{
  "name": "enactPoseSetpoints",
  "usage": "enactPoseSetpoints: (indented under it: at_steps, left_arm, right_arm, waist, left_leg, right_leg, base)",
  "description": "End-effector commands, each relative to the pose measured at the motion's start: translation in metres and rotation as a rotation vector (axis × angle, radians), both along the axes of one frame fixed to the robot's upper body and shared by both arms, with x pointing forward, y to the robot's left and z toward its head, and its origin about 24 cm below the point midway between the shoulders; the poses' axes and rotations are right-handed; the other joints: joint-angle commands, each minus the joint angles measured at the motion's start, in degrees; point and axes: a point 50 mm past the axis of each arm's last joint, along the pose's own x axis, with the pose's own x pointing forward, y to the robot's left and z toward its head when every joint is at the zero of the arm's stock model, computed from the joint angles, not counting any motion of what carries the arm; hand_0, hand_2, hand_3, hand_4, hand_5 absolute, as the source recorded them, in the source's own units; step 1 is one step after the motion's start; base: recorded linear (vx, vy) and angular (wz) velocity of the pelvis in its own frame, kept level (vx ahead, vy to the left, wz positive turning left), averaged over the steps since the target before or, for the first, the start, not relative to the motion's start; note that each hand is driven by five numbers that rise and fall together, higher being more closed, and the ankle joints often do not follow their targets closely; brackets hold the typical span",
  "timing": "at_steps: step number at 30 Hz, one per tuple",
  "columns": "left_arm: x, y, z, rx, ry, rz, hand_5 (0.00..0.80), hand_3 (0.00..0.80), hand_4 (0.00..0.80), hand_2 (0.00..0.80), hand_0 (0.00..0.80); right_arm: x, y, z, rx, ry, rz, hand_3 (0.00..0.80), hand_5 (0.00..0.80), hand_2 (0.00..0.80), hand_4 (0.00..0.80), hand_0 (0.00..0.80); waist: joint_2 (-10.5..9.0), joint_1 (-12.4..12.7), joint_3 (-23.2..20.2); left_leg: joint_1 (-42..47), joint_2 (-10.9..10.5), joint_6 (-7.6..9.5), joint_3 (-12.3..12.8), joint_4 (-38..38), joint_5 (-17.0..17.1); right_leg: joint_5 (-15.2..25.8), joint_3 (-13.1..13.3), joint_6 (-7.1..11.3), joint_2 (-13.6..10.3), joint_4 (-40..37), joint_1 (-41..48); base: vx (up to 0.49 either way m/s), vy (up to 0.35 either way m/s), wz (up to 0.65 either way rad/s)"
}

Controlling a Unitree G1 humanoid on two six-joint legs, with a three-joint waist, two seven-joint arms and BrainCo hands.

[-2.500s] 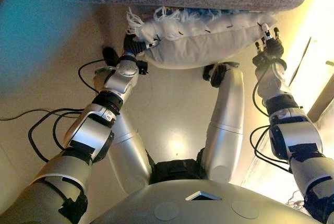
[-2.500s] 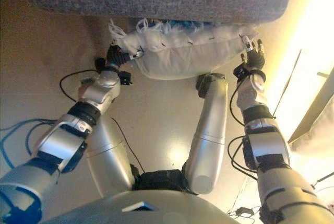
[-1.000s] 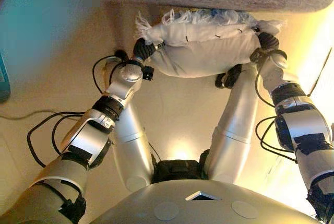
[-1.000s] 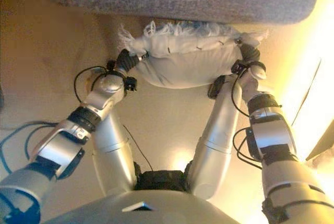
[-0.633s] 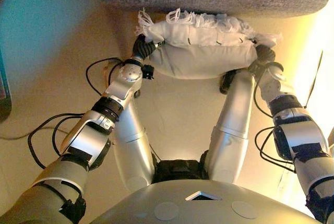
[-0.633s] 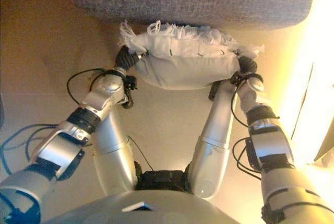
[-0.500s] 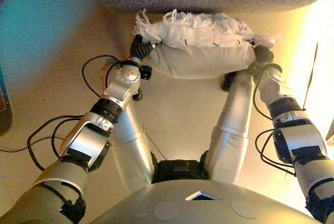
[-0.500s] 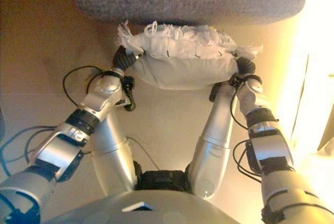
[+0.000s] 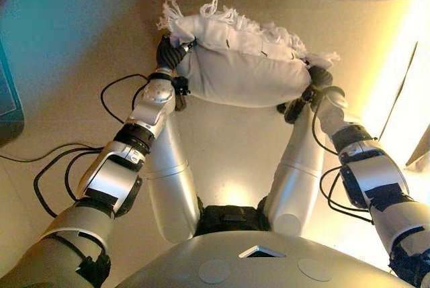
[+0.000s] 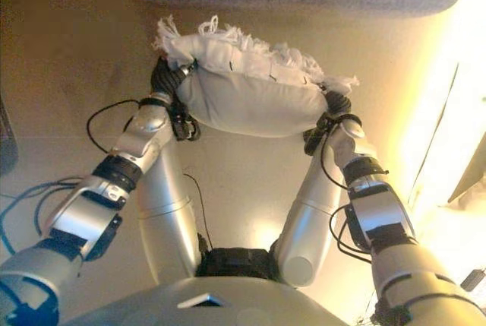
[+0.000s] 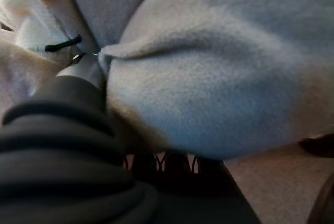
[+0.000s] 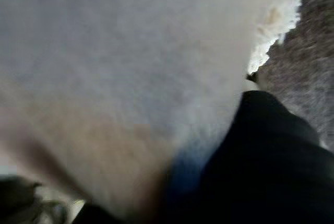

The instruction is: Pick up the cushion and take it to the sofa

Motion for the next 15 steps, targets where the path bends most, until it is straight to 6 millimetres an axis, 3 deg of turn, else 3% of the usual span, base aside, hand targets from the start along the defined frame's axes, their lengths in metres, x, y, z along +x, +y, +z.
enactPoseSetpoints:
  at_steps: [1, 4, 7, 10, 15]
  left_arm:
    - [-0.017, -0.009, -0.021, -0.046, 0.024, -0.044, 0.8, 0.8, 0.8, 0.8, 0.8]
    - [-0.016, -0.012, -0.01, -0.069, -0.034, -0.066, 0.8, 0.8, 0.8, 0.8, 0.8]
    - [-0.013, -0.019, 0.015, -0.105, -0.141, -0.092, 0.8, 0.8, 0.8, 0.8, 0.8]
    - [-0.008, -0.025, 0.044, -0.129, -0.243, -0.126, 0.8, 0.8, 0.8, 0.8, 0.8]
    - [-0.003, -0.025, 0.059, -0.135, -0.272, -0.141, 0.8, 0.8, 0.8, 0.8, 0.8]
  right_arm:
    - [0.002, -0.008, 0.017, 0.027, -0.136, -0.019, 0.8, 0.8, 0.8, 0.8, 0.8]
    - [0.005, -0.005, 0.031, 0.018, -0.204, -0.032, 0.8, 0.8, 0.8, 0.8, 0.8]
    - [0.01, -0.006, 0.055, 0.037, -0.327, -0.051, 0.8, 0.8, 0.8, 0.8, 0.8]
    - [0.017, 0.004, 0.086, 0.027, -0.455, -0.036, 0.8, 0.8, 0.8, 0.8, 0.8]
    - [0.016, 0.011, 0.102, 0.019, -0.525, -0.024, 0.8, 0.8, 0.8, 0.8, 0.8]
  waist:
    - [0.96, 2.02, -0.81]
    - [0.84, 1.8, -0.81]
    - [0.49, 1.46, -0.81]
    - [-0.17, 1.27, -0.81]
    - [-1.32, 0.86, -2.2]
  left_leg:
    - [0.48, 0.85, -4.44, -2.03, -6.67, 7.03]
    - [3.25, 1.09, -4.72, -1.48, -9.52, 7.53]
    - [9.76, 1.49, -4.99, -0.24, -16.29, 8.27]
    - [18.28, 1.0, -4.92, 2.23, -24.53, 8.66]
    - [30.17, 0.79, -4.83, 5.52, -35.51, 10.41]
  right_leg:
    - [13.47, 2.02, 0.19, -1.75, -4.1, -0.13]
    - [13.59, 1.62, 0.11, -1.43, -6.22, 2.29]
    - [13.75, 0.37, 0.57, -1.08, -10.79, 7.36]
    - [14.32, -2.41, 1.77, -2.08, -17.54, 13.71]
    - [15.53, -6.83, 2.42, -3.95, -27.21, 24.15]
  base:
    - [0.0, 0.0, 0.0]
    - [-0.016, -0.008, 0.0]
    - [-0.059, -0.009, 0.04]
    - [-0.048, 0.005, 0.03]
    - [0.045, -0.033, 0.18]
